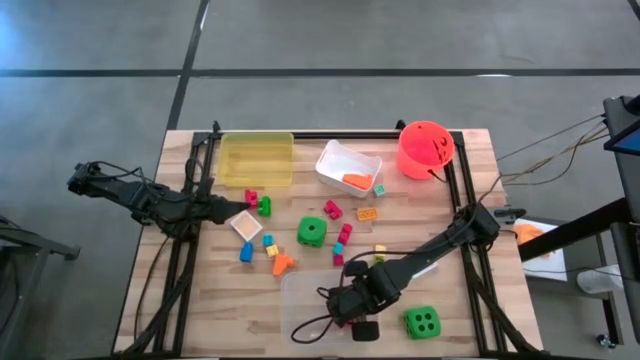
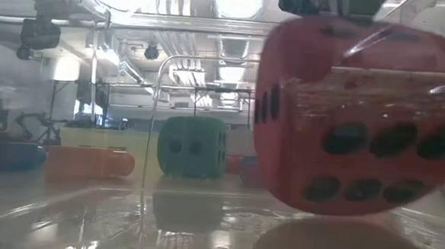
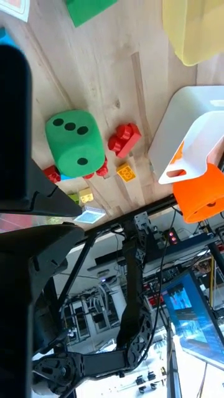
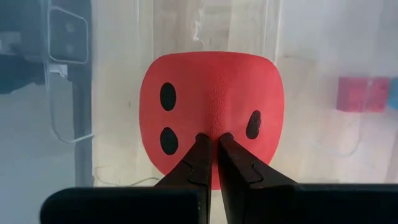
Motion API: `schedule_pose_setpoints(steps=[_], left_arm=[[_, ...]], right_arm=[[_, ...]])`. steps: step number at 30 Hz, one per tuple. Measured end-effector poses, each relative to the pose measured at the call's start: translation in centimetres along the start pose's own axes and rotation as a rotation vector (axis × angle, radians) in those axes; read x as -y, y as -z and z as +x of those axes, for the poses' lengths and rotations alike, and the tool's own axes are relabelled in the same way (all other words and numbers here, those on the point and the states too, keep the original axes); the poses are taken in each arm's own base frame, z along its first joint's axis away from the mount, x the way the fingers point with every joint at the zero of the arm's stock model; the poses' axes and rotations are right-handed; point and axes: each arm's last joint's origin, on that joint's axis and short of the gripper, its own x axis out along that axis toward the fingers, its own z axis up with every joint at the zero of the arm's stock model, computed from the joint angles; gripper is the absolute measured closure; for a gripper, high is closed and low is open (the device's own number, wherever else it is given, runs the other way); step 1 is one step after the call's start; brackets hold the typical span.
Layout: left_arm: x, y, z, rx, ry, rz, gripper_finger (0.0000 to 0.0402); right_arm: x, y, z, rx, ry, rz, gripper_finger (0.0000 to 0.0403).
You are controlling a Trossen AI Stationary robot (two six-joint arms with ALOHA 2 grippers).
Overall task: Pick & Place Toys
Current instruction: Put the pink dice into the transparent bin
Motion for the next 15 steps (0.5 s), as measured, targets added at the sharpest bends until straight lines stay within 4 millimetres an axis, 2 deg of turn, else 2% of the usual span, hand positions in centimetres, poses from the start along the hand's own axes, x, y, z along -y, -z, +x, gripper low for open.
schedule_pose_setpoints(steps=[15], left_arm=[[-0.01, -0.01, 0.0, 0.003, -0.001, 0.0, 0.0373]], right_arm=[[0.01, 0.1, 0.45, 0.004, -0.019, 0.015, 0.0394]])
